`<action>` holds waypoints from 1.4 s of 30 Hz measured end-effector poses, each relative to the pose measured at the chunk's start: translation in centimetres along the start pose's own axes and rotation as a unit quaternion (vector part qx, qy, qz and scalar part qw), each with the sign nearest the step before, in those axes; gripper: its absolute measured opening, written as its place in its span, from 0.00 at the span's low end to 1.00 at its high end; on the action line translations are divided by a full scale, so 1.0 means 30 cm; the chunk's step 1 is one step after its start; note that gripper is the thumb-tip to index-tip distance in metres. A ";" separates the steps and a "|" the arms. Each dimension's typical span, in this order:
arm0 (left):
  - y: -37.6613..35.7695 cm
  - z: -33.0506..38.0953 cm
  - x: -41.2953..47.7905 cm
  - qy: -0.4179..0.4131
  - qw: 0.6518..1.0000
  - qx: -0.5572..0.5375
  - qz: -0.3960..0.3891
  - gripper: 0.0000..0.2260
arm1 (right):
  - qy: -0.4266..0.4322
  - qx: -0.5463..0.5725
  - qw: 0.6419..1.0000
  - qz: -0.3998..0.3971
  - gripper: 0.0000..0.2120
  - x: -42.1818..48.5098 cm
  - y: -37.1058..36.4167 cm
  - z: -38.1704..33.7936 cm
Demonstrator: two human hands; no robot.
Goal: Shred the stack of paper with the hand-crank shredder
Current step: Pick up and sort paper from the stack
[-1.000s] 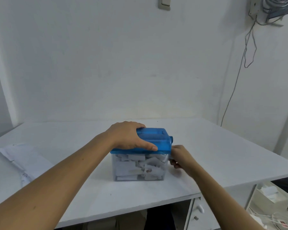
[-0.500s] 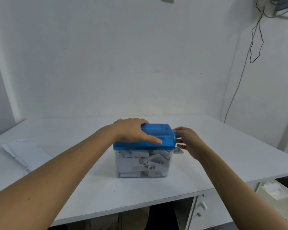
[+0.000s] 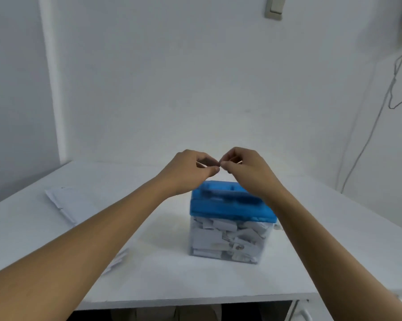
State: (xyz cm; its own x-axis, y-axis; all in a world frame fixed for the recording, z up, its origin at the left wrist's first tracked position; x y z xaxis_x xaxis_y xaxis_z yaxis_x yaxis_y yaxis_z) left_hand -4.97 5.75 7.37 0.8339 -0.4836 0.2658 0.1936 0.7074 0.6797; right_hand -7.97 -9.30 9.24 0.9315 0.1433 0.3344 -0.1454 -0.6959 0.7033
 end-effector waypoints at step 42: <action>0.168 -0.756 -0.606 0.223 0.956 0.130 0.142 0.11 | -0.004 -0.042 0.992 -0.118 0.17 0.010 -0.914 -0.108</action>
State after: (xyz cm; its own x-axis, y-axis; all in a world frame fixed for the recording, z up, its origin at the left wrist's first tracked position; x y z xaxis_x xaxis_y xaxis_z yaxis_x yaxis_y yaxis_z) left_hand -7.42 29.79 -9.53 0.9823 0.0169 0.1866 -0.1596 0.5971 0.7861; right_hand -4.78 12.10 -7.91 0.9454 0.2897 0.1490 0.0506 -0.5825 0.8113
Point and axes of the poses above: each hand's wrist, its own x-axis towards the middle knuckle, its own y-axis out of the back of the hand, z = x × y, the point moved 5 cm from there along x, towards the middle knuckle, and after that the axes turned 11 degrees about -z, right-handed, at the moved point
